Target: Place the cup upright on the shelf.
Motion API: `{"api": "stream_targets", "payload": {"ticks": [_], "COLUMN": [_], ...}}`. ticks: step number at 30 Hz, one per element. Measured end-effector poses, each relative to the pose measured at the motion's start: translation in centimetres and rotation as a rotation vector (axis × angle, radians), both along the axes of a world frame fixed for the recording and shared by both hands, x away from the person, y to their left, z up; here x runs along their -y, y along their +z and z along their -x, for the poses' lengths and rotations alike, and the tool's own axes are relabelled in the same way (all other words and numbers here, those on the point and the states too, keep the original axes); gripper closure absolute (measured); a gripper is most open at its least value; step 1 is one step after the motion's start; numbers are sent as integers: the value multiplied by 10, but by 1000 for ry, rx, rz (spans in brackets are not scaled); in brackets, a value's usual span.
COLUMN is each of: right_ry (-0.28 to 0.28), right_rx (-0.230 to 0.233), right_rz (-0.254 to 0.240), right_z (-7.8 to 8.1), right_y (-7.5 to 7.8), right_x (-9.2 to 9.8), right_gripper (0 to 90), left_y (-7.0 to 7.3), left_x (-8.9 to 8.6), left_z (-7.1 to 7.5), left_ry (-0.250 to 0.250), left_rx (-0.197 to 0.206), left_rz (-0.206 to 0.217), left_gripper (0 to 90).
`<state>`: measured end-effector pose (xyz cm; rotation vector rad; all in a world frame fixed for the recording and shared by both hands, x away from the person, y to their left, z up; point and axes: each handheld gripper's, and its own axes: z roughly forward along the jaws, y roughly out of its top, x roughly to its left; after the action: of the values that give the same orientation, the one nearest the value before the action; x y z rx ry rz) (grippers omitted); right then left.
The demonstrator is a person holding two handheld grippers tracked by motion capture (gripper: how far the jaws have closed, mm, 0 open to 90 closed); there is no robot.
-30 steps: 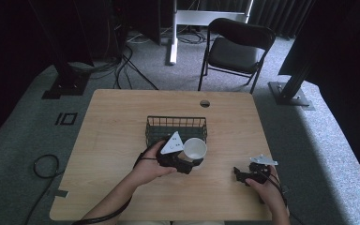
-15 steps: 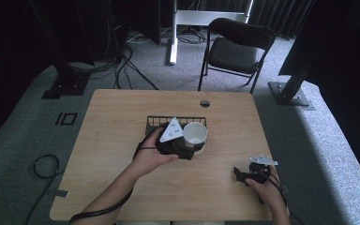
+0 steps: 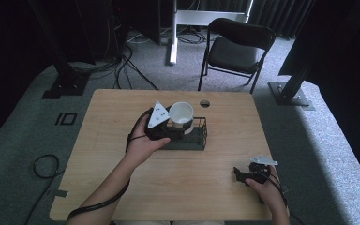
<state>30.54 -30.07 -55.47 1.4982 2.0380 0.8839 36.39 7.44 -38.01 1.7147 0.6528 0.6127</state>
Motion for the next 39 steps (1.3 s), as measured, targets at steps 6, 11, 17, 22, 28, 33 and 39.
{"api": "stream_targets", "payload": {"ticks": [6,11,17,22,28,33,39], "right_ry": [0,0,1,1,0,1,1], "right_rx": [0,0,-1,-1,-1,-1,-1], "right_rz": [1,0,0,-1,0,0,0], "right_z": [0,0,0,0,0,0,0], "right_y": [0,0,0,0,0,0,0], "right_x": [0,0,0,0,0,0,0], "right_gripper": [107,107,107,107,107,107,108], "left_y": [-8,-18,-34,-49,-65,-73,-80], "left_x": [-14,-20,-21,-20,-19,-16,-13], "left_z": [-14,-24,-35,-40,-42,-44,-46], "left_ry": [106,160,181,174,176,180,175], "left_rx": [-4,-12,-44,-94,-128,-127,-143], "left_rz": [-5,-18,-12,-20,-29,-50,-73], "left_gripper": [207,207,207,207,206,207,206]}}
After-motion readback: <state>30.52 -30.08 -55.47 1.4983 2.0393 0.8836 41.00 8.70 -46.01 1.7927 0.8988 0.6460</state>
